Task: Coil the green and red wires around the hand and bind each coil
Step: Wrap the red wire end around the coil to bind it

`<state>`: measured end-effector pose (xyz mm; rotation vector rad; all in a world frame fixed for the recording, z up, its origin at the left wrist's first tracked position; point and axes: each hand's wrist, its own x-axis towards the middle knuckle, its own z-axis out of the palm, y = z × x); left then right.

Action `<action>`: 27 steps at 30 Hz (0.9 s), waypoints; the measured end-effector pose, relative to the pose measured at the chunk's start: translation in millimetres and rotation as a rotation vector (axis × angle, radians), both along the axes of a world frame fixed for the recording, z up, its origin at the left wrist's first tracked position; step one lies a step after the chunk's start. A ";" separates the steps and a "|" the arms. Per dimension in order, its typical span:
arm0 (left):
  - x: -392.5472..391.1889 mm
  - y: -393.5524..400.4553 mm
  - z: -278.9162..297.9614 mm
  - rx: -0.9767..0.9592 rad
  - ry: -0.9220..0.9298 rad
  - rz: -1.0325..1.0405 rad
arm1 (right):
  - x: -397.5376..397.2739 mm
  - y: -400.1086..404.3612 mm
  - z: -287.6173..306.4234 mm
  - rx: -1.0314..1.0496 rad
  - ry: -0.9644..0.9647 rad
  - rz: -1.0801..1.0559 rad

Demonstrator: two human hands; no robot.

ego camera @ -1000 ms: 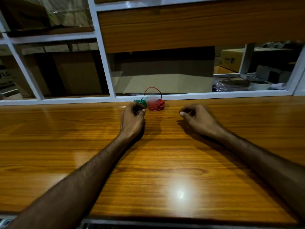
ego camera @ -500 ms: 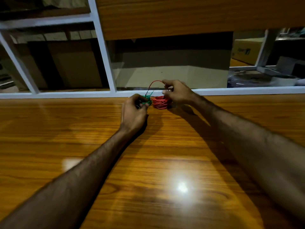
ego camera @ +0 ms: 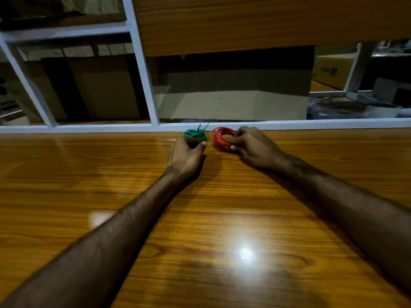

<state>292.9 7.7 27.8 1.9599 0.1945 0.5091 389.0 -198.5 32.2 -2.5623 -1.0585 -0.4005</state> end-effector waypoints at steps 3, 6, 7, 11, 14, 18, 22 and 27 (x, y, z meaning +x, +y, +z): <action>1.8 -3.0 0.7 0.015 0.050 -0.076 | -10.8 -2.1 -2.8 0.007 -0.032 0.005; 6.9 -6.4 2.1 -0.009 0.073 -0.119 | -16.3 0.5 -2.6 0.027 -0.034 0.008; 9.6 -7.9 1.3 -0.045 0.070 -0.147 | -17.5 2.5 -3.0 0.029 -0.033 0.007; 19.6 -16.7 2.5 -0.272 0.054 -0.202 | -19.7 10.1 -5.3 0.022 -0.056 -0.004; 25.9 -16.1 1.4 -0.274 0.060 -0.174 | -21.7 13.4 -5.4 0.035 -0.062 0.002; 25.1 -17.1 1.7 -0.385 0.019 -0.155 | -22.8 14.6 -5.4 0.090 -0.034 0.014; 24.4 -20.5 2.7 -0.515 -0.062 -0.202 | -27.1 19.1 -2.2 0.292 0.067 0.002; 15.5 -23.2 7.2 -0.641 -0.097 -0.207 | -52.7 31.1 12.8 0.821 0.352 -0.023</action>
